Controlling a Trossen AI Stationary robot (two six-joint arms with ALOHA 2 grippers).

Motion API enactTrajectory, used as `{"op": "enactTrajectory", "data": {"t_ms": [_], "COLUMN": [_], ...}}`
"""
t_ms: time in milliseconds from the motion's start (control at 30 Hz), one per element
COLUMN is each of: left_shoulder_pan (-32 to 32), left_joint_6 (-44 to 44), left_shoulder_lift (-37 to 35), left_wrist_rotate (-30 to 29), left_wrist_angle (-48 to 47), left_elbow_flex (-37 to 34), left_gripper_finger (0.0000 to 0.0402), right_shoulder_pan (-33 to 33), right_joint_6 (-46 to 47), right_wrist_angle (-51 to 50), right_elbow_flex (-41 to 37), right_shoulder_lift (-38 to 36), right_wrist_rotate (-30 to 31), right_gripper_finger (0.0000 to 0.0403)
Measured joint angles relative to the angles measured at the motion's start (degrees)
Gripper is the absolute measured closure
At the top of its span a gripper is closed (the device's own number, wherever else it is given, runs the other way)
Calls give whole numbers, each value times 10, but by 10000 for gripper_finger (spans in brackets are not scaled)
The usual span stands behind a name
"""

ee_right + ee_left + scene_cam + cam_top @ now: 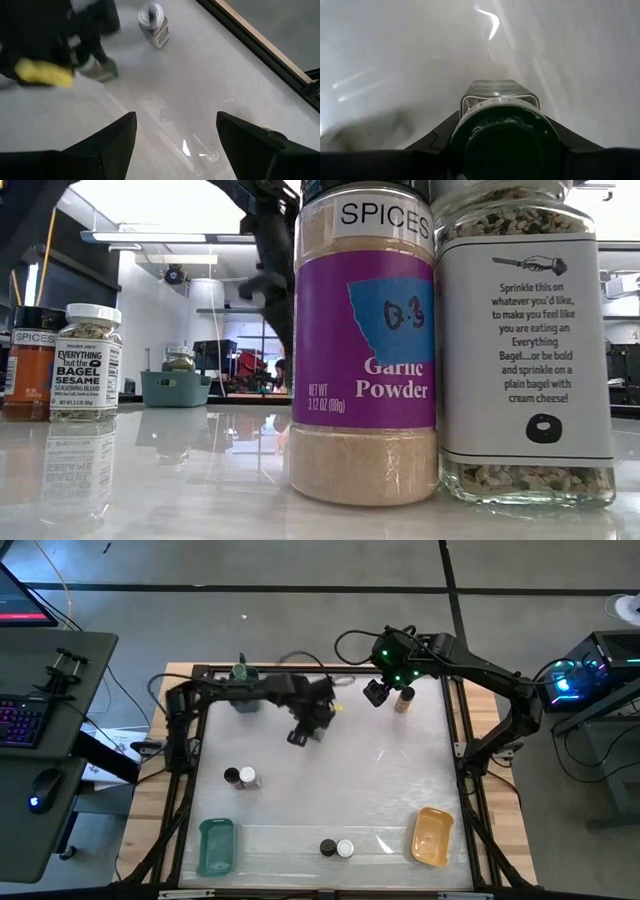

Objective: Sort spices by type
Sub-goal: Put the green seasoning bottle into the blue bin

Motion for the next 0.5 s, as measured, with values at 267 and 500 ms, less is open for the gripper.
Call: {"op": "enactTrajectory", "data": {"t_ms": [267,500], "left_shoulder_pan": [121,223], "left_joint_6": [-163,-287], "left_shoulder_lift": [-134,-219], "left_wrist_rotate": [2,-16], "left_wrist_angle": [-98,-112], "left_elbow_flex": [0,0], "left_gripper_finger": [238,238], "right_shoulder_pan": [-2,-2], "right_joint_6": [-9,-23], "right_wrist_angle": [6,10], "right_elbow_flex": [0,0], "right_shoulder_lift": [0,0], "right_wrist_rotate": [0,0], "right_gripper_finger": [132,132]}}
